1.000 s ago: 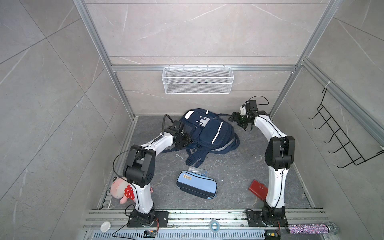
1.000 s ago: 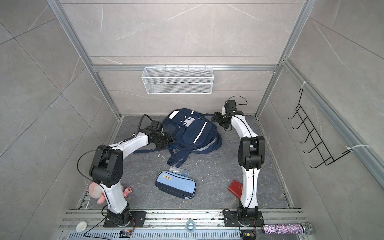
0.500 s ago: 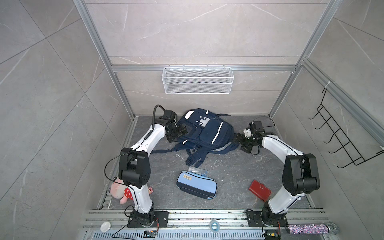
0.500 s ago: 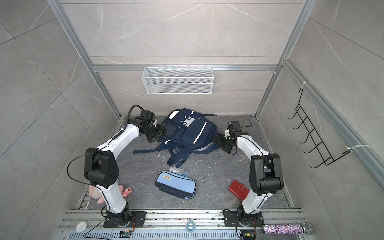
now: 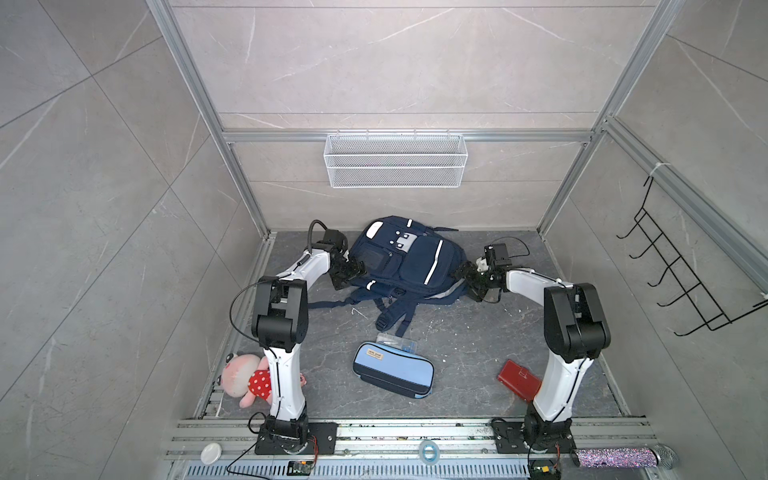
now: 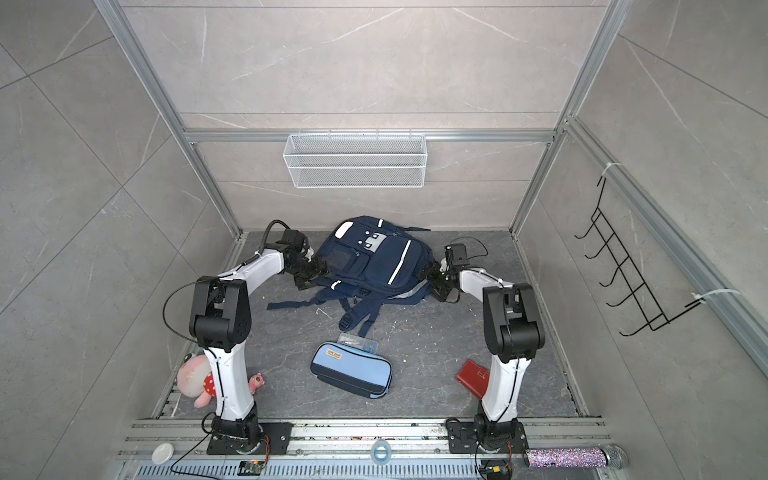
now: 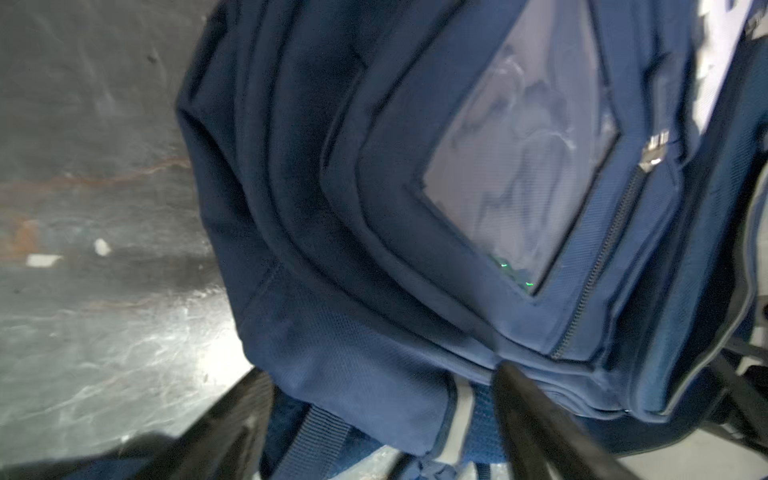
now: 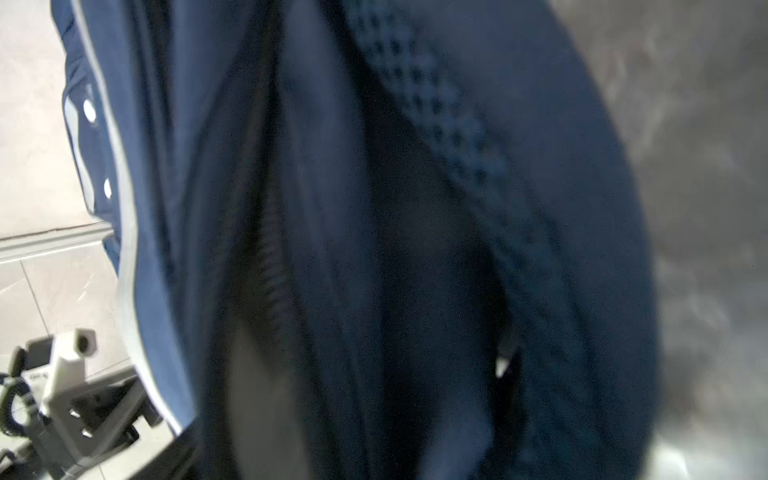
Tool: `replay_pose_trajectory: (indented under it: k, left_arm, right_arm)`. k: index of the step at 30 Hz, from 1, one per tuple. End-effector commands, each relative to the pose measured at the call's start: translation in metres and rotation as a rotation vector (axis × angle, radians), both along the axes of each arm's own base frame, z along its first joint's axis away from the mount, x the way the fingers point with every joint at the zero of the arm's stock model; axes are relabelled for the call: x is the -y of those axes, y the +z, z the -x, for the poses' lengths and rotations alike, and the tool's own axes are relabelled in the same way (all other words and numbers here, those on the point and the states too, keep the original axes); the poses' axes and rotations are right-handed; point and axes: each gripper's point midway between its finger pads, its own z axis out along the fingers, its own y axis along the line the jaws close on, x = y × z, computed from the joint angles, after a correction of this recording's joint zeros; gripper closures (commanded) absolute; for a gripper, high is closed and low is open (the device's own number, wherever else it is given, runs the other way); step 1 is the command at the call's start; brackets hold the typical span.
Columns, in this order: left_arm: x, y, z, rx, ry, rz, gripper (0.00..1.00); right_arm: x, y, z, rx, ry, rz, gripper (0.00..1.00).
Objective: Pack the student bag
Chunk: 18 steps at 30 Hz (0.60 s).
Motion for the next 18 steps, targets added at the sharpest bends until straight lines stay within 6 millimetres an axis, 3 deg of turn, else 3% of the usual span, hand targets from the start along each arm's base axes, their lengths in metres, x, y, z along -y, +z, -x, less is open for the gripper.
replay_pose_trajectory:
  k: [1,8,11,16,18]
  left_arm:
    - [0.015,0.015,0.01,0.021,-0.004,0.092,0.28]
    - [0.03,0.019,0.041,-0.016,-0.005,0.139,0.29]
    - [0.033,0.026,0.048,-0.033,-0.007,0.173,0.28]
    - [0.023,0.039,0.053,-0.018,0.011,0.161,0.01]
    - [0.017,0.04,0.06,-0.019,0.005,0.125,0.01]
  right_arm:
    - [0.005,0.009,-0.028,0.061,0.041,0.047,0.18]
    - [0.011,0.009,-0.061,0.081,0.139,0.168,0.23]
    - [0.015,0.025,-0.074,0.123,0.131,0.176,0.23]
    - [0.021,0.062,-0.068,0.163,0.146,0.228,0.21]
    - [0.029,0.071,-0.055,0.151,0.141,0.265,0.19]
